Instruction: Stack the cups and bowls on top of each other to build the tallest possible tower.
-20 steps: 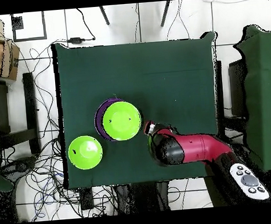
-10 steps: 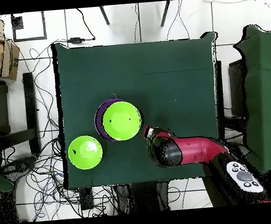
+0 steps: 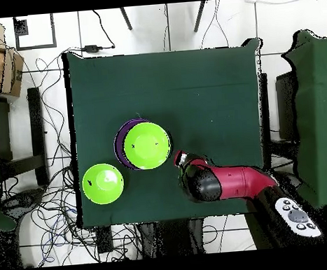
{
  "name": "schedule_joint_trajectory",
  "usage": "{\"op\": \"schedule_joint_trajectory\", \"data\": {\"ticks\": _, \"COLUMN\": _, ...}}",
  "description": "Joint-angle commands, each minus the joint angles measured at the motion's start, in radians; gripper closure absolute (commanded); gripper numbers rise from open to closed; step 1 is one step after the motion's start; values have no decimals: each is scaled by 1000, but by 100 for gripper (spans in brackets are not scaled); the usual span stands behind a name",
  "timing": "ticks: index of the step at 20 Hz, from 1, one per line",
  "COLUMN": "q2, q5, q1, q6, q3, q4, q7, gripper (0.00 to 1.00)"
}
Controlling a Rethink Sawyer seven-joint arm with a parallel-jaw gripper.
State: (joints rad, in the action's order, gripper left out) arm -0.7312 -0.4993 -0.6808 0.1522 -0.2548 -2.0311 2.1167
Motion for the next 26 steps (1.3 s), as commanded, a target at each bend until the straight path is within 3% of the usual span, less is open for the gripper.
{"op": "schedule_joint_trajectory", "data": {"ticks": 1, "q2": -97, "q5": 72, "q1": 23, "q6": 54, "q3": -57, "q4": -91, "q7": 94, "gripper": 0}}
{"op": "schedule_joint_trajectory", "data": {"ticks": 5, "q2": -142, "q5": 93, "q1": 21, "q6": 64, "q3": -64, "q4": -133, "q7": 89, "gripper": 0}}
{"op": "schedule_joint_trajectory", "data": {"ticks": 13, "q2": -144, "q5": 106, "q1": 16, "q6": 47, "q3": -54, "q4": -160, "q7": 76, "gripper": 0}}
{"op": "schedule_joint_trajectory", "data": {"ticks": 19, "q2": -109, "q5": 67, "q1": 15, "q6": -11, "q3": -23, "q4": -177, "q7": 78, "gripper": 0}}
{"op": "schedule_joint_trajectory", "data": {"ticks": 26, "q2": -9, "q5": 3, "q1": 11, "q6": -117, "q3": 37, "q4": -178, "q7": 80, "gripper": 0}}
